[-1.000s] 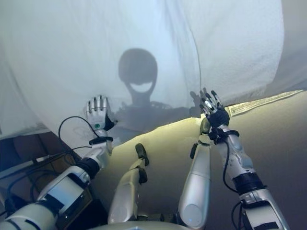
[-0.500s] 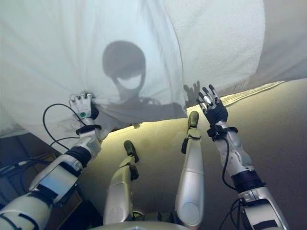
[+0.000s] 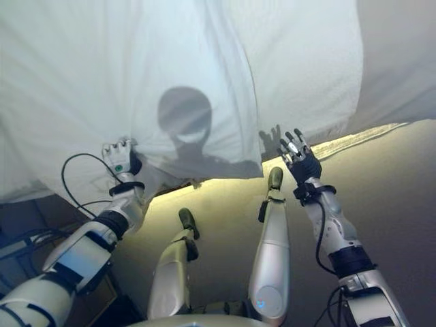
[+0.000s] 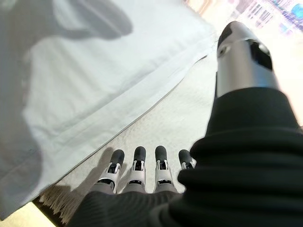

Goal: Make the bed neatly

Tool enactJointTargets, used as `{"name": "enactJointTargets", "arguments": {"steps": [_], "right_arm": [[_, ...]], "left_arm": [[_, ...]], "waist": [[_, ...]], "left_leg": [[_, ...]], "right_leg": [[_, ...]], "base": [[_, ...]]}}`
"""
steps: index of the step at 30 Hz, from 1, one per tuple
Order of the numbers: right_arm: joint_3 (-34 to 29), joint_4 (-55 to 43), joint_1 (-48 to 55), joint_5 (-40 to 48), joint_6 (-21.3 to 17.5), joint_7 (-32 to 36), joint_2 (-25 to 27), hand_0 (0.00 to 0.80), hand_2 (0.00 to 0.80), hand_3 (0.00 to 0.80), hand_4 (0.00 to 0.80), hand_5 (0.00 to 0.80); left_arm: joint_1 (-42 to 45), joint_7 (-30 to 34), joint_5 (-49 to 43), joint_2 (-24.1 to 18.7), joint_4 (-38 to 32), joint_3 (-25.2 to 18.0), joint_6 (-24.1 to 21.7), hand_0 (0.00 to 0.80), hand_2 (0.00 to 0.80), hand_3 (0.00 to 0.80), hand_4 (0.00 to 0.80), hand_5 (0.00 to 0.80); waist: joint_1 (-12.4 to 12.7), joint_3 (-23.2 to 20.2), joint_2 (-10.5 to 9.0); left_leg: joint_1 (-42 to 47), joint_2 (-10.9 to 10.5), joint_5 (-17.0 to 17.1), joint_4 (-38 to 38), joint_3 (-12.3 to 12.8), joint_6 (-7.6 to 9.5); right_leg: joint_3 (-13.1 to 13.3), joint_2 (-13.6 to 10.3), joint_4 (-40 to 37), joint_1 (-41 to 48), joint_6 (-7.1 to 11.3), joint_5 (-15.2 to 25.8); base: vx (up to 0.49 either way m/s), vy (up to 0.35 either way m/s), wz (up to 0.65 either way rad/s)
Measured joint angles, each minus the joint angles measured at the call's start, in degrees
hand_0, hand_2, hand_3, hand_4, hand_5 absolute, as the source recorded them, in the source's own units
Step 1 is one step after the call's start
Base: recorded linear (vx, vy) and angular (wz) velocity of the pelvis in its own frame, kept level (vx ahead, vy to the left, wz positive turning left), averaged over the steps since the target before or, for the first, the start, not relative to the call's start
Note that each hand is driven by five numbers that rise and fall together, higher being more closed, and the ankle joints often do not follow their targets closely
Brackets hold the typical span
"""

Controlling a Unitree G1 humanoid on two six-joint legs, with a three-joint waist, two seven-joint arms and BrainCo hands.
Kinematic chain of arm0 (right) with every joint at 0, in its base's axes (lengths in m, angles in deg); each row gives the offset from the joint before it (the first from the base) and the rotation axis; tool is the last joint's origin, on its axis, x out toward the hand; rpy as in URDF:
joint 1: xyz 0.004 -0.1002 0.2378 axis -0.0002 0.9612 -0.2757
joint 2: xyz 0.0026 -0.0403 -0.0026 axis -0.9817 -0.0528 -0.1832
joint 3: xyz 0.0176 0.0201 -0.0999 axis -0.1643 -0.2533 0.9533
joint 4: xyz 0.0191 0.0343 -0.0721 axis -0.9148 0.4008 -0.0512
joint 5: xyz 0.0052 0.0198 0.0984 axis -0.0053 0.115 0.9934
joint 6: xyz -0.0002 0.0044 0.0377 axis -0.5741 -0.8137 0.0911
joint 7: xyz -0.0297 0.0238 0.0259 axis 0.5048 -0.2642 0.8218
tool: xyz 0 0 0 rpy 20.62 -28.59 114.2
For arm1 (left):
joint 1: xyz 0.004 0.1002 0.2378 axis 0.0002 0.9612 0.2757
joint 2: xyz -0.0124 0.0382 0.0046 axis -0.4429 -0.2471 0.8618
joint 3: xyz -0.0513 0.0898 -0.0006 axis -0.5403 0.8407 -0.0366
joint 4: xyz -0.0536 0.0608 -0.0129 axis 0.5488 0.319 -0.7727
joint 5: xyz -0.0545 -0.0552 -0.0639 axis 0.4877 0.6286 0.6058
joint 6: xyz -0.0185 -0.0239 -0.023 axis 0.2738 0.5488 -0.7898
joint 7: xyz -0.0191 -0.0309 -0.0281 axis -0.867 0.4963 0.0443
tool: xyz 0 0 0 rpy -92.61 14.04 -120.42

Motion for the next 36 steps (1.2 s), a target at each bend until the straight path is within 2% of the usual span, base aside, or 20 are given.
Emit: {"name": "enactJointTargets", "arguments": {"steps": [3, 5, 8, 10, 16, 21, 27, 30, 33, 36], "right_arm": [[-1.7, 0.0, 3.1, 0.0, 0.2, 1.1, -0.2, 0.0, 0.0, 0.0, 0.0, 0.0], [-2.9, 0.0, 5.9, 0.0, 0.9, 1.4, -0.2, 0.0, 0.0, 0.0, 0.0, 0.0], [-3.3, 0.0, 10.3, -0.4, 2.1, 2.2, -0.4, 0.0, 0.0, 0.0, 0.0, 0.0], [-3.4, 0.1, 12.4, -1.4, 2.4, 2.3, -0.7, 0.0, 0.0, 0.0, 0.0, 0.0], [-5.9, 0.1, 17.6, -5.7, 5.0, 2.4, -1.3, 0.0, 0.0, 0.0, 0.0, 0.0], [-8.0, 0.4, 21.7, -7.0, 7.6, 2.8, -1.9, 0.0, 0.0, 0.0, 0.0, 0.0], [-9.0, 2.0, 24.0, -7.6, 10.2, 3.8, -3.1, 0.0, 0.0, 0.0, 0.0, 0.0], [-9.1, 2.0, 24.5, -7.6, 11.0, 3.8, -3.1, 0.0, 0.0, 0.0, 0.0, 0.0], [-9.1, 2.0, 25.2, -7.5, 11.2, 3.6, -3.4, 0.0, 0.0, 0.0, 0.0, 0.0], [-9.2, 2.1, 25.2, -7.5, 11.2, 3.6, -4.5, 0.0, 0.0, 0.0, 0.0, 0.0]], "left_arm": [[2.9, 0.5, 0.0, 1.0, -0.4, -1.8, -3.3, 0.8, 0.8, 0.8, 0.8, 0.8], [5.2, 1.3, -0.2, 1.8, -0.7, -2.2, -4.7, 0.8, 0.8, 0.8, 0.8, 0.8], [9.5, 3.1, -1.9, 2.6, -0.6, -2.5, -6.2, 0.8, 0.8, 0.8, 0.8, 0.8], [11.4, 4.4, -2.5, 2.7, -0.6, -2.6, -6.6, 0.8, 0.8, 0.8, 0.8, 0.8], [18.4, 7.5, -9.6, 3.4, -0.5, -6.4, -7.8, 0.8, 0.8, 0.8, 0.8, 0.8], [24.4, 10.0, -16.0, 3.6, -0.5, -10.8, -8.0, 0.8, 0.8, 0.8, 0.8, 0.8], [28.4, 12.7, -17.0, 3.8, -0.8, -13.3, -9.6, 0.8, 0.8, 0.8, 0.8, 0.8], [29.9, 13.6, -17.0, 4.5, -1.6, -13.6, -10.9, 0.8, 0.8, 0.8, 0.8, 0.8], [32.1, 14.2, -17.0, 5.2, -3.1, -13.6, -11.3, 0.8, 0.8, 0.8, 0.8, 0.8], [32.6, 14.3, -15.8, 5.5, -3.1, -13.6, -11.3, 0.8, 0.8, 0.8, 0.8, 0.8]], "waist": [[1.2, -0.9, 1.33], [1.4, -2.5, 3.32], [2.3, -7.6, 5.17], [2.8, -9.2, 5.83], [2.9, -14.8, 7.6], [3.3, -18.6, 8.4], [4.3, -21.4, 8.61], [4.4, -21.8, 8.25], [4.4, -23.4, 8.48], [4.6, -23.6, 7.41]], "left_leg": [[4.1, -0.3, 0.0, -0.9, 1.3, -0.01], [6.2, -0.4, 0.0, -1.8, 1.3, -0.02], [8.7, -1.4, 0.0, -2.4, 1.4, 0.0], [12.0, -1.5, 0.0, -3.0, 1.4, -0.01], [19.1, -1.6, 0.1, -5.7, 1.3, 0.04], [23.0, -2.3, 0.4, -5.9, 1.2, 0.6], [26.1, -2.4, 3.1, -5.9, 0.9, 3.97], [27.0, -2.1, 4.8, -5.3, 0.7, 2.08], [27.1, -1.3, 5.3, -5.0, 0.4, 1.75], [26.2, -1.0, 5.9, -1.2, 0.2, 0.67]], "right_leg": [[-1.8, -2.1, 1.8, 2.9, 0.08, -1.8], [-2.9, -3.2, 3.3, 4.7, 0.26, -3.3], [-3.0, -5.0, 6.2, 6.0, 0.52, -5.9], [-3.1, -5.3, 7.3, 8.6, 0.76, -7.3], [-4.8, -6.3, 7.9, 15.6, 2.07, -10.3], [-5.4, -7.5, 6.7, 20.7, 3.53, -11.5], [-7.9, -7.6, 3.0, 27.1, 4.01, -11.5], [-9.3, -7.5, 0.9, 30.5, 4.34, -11.3], [-10.8, -6.9, -0.9, 32.7, 4.54, -11.2], [-11.6, -6.9, -2.6, 34.7, 4.47, -10.9]], "base": [[0.213, 0.017, 0.1], [0.159, 0.042, 0.23], [0.138, 0.065, 0.17], [0.164, 0.057, 0.03], [0.166, 0.053, 0.05], [0.15, 0.001, 0.03], [0.095, -0.021, 0.02], [0.023, -0.054, 0.06], [-0.04, -0.137, 0.08], [-0.057, -0.171, 0.06]]}}
